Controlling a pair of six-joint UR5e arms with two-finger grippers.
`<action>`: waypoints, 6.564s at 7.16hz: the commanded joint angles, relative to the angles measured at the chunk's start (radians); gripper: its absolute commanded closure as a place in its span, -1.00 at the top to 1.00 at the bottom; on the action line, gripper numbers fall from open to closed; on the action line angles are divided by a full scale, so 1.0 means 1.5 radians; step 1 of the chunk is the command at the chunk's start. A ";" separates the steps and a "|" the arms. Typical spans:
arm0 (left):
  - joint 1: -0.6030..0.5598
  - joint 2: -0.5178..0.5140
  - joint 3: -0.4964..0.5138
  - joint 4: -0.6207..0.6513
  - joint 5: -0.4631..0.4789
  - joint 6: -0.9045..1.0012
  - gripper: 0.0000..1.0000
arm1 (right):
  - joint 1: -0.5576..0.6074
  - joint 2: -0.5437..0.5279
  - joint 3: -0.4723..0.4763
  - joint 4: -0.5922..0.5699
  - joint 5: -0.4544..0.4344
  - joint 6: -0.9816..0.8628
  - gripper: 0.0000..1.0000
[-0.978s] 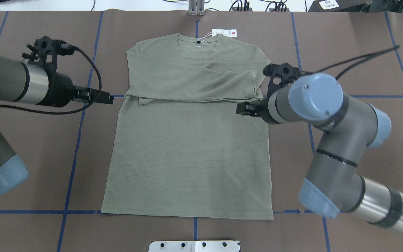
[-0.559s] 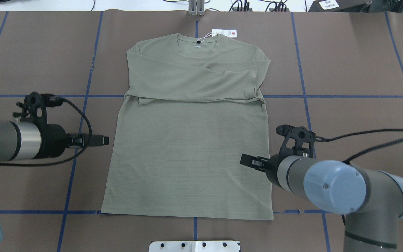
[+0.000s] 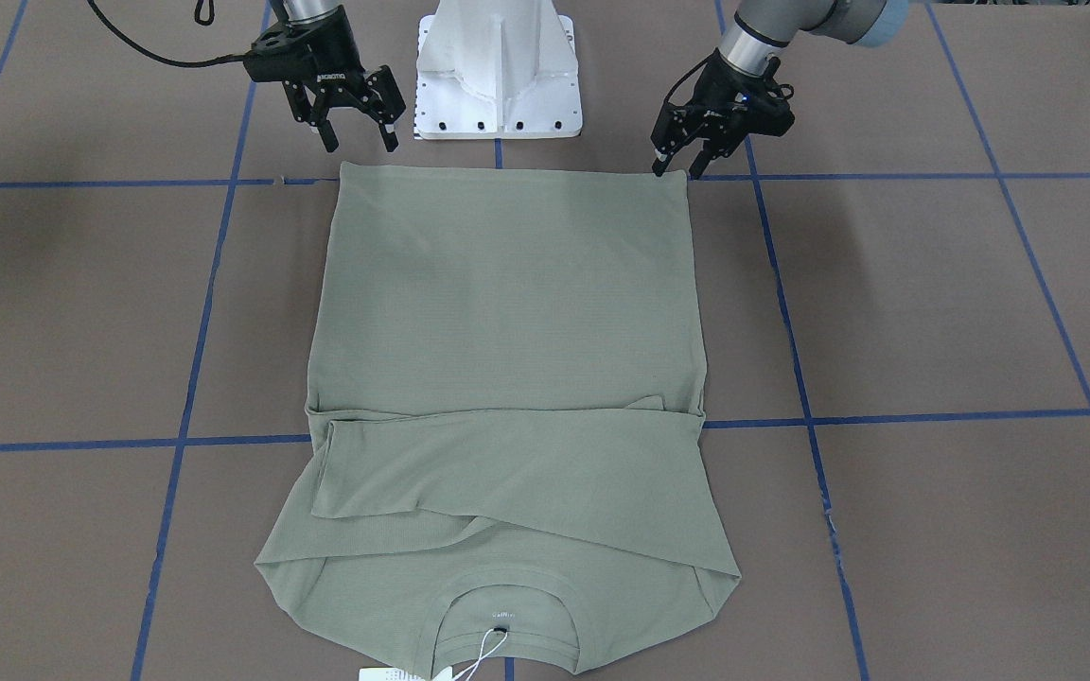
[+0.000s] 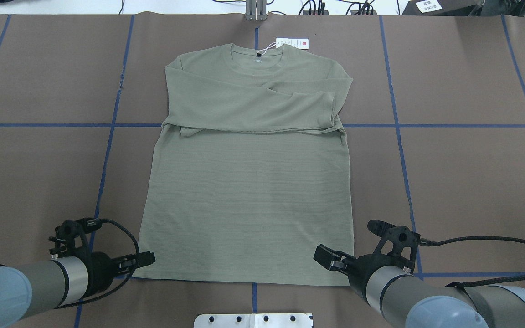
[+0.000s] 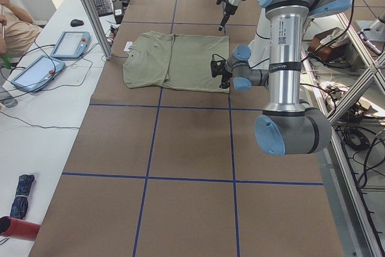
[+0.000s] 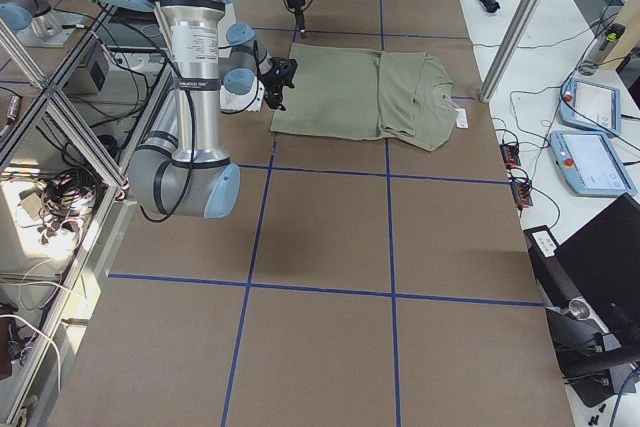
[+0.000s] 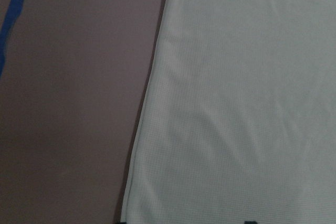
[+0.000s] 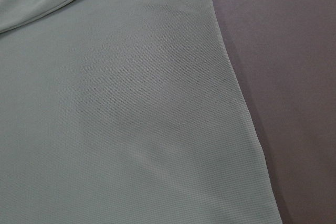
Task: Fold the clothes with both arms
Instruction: 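Lower both grippers onto the hem corners and grasp them, then lift the hem with both grippers and fold it toward the collar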
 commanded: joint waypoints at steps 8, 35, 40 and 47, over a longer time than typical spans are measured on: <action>0.023 -0.003 0.031 0.001 0.020 -0.026 -0.58 | -0.019 -0.002 -0.004 0.002 -0.028 0.003 1.00; 0.007 0.005 -0.440 0.317 -0.156 -0.021 -1.00 | -0.121 -0.031 0.348 -0.411 0.026 0.148 -1.00; -0.197 -0.136 -0.274 0.353 -0.228 0.201 -1.00 | 0.130 0.189 0.163 -0.423 0.136 -0.108 -1.00; -0.387 -0.308 -0.027 0.377 -0.227 0.376 -1.00 | 0.390 0.299 -0.199 -0.195 0.260 -0.289 -1.00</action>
